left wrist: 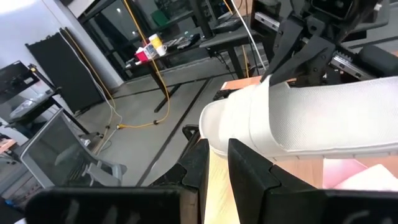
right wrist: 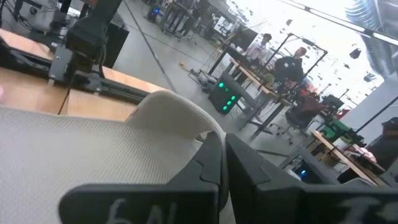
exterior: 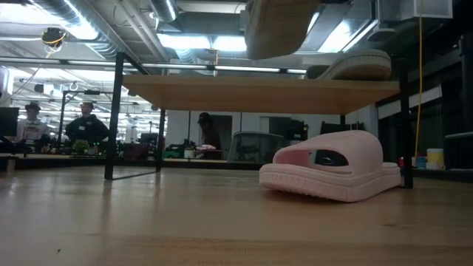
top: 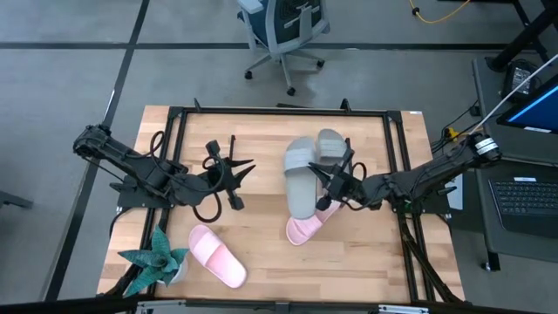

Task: Pick and place slides into the shelf
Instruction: Put the gray slide on the shelf

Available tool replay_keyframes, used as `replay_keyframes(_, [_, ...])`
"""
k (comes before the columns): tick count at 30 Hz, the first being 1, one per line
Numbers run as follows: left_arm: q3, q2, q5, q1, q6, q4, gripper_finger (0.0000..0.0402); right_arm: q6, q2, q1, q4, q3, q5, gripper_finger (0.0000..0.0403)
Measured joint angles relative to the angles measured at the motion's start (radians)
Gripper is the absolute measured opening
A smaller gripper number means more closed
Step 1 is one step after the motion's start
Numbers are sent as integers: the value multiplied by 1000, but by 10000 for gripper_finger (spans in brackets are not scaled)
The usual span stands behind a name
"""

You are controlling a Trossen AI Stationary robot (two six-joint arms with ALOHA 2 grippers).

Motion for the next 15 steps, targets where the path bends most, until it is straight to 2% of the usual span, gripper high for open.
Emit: replay_keyframes(15, [-1,1,0,0,0,-1,52,70,32,-1,0,-15,-4,12])
